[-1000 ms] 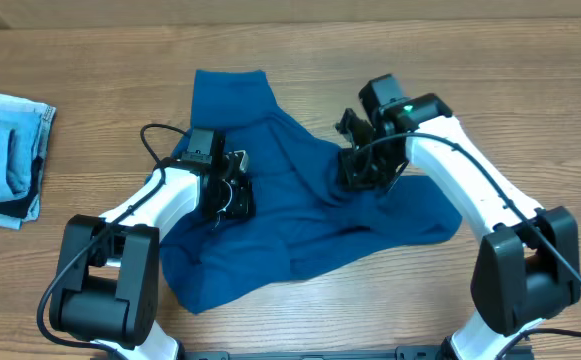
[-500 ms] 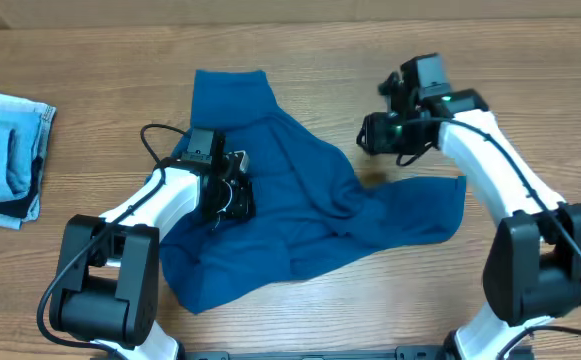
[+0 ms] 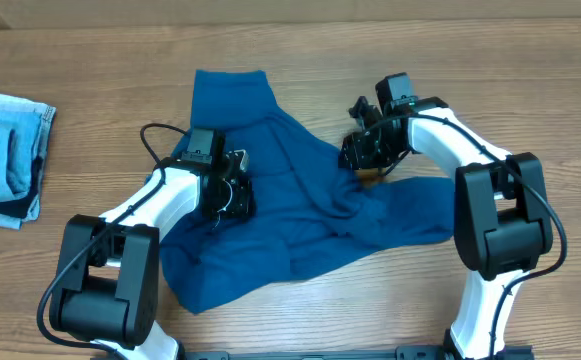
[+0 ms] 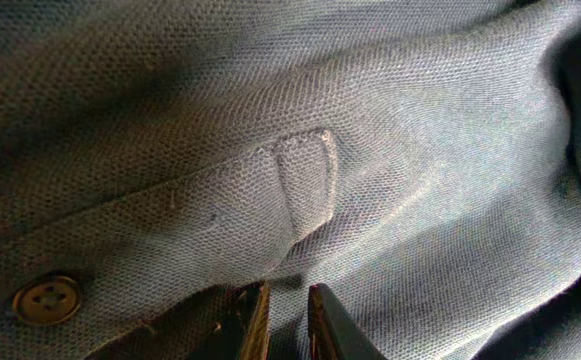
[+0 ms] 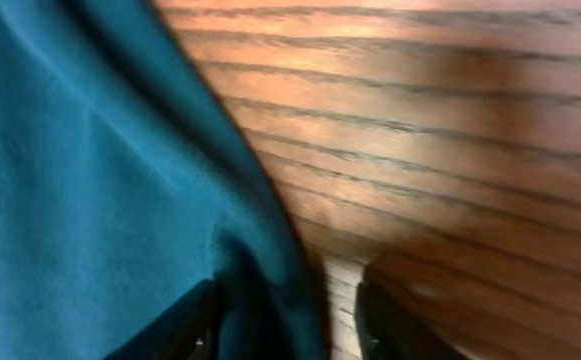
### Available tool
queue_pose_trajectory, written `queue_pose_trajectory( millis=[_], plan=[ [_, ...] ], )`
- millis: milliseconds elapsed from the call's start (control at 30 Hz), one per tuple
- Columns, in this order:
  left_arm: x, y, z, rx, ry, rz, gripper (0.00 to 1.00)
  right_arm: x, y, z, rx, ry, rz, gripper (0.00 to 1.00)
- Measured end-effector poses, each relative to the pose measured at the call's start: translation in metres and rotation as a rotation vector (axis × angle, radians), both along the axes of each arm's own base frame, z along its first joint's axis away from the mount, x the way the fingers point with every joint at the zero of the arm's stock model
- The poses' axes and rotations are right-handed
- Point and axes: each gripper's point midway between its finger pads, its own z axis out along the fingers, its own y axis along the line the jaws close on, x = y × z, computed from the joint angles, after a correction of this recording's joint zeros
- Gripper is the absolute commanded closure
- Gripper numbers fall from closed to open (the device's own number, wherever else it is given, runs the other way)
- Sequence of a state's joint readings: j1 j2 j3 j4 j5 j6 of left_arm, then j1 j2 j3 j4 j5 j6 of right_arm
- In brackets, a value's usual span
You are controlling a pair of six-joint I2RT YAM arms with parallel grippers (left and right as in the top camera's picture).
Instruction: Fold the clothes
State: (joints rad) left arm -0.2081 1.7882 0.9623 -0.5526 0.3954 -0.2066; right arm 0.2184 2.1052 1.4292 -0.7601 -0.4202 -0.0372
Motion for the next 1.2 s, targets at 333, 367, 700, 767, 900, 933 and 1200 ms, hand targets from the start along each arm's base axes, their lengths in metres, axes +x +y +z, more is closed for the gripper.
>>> queue_pose_trajectory(
  millis=[333, 367, 700, 767, 900, 933, 1200],
  plan=[
    [0.000, 0.000, 0.000, 0.000, 0.000, 0.000, 0.82, 0.072, -0.026, 0.034, 0.019, -0.207, -0.076, 0.96],
    [0.000, 0.000, 0.000, 0.000, 0.000, 0.000, 0.82, 0.090, -0.032, 0.043, 0.026, -0.279, -0.091, 0.96],
    [0.000, 0.000, 0.000, 0.000, 0.000, 0.000, 0.82, 0.178, -0.076, 0.103, 0.010, -0.703, -0.193, 0.54],
    [0.000, 0.000, 0.000, 0.000, 0.000, 0.000, 0.83, 0.184, -0.094, 0.103, -0.037, -0.719, -0.236, 0.33],
    [0.000, 0.000, 0.000, 0.000, -0.002, -0.004, 0.79, 0.169, -0.148, 0.082, -0.077, -0.564, -0.402, 0.27],
    [0.001, 0.000, 0.001, 0.000, -0.007, -0.013, 0.79, 0.164, -0.156, 0.078, -0.061, -0.521, -0.431, 0.27],
    [0.111, -0.012, 0.111, -0.032, -0.368, -0.045, 0.63, 0.098, -0.146, 0.053, 0.143, -0.136, -0.474, 0.29]
  ],
)
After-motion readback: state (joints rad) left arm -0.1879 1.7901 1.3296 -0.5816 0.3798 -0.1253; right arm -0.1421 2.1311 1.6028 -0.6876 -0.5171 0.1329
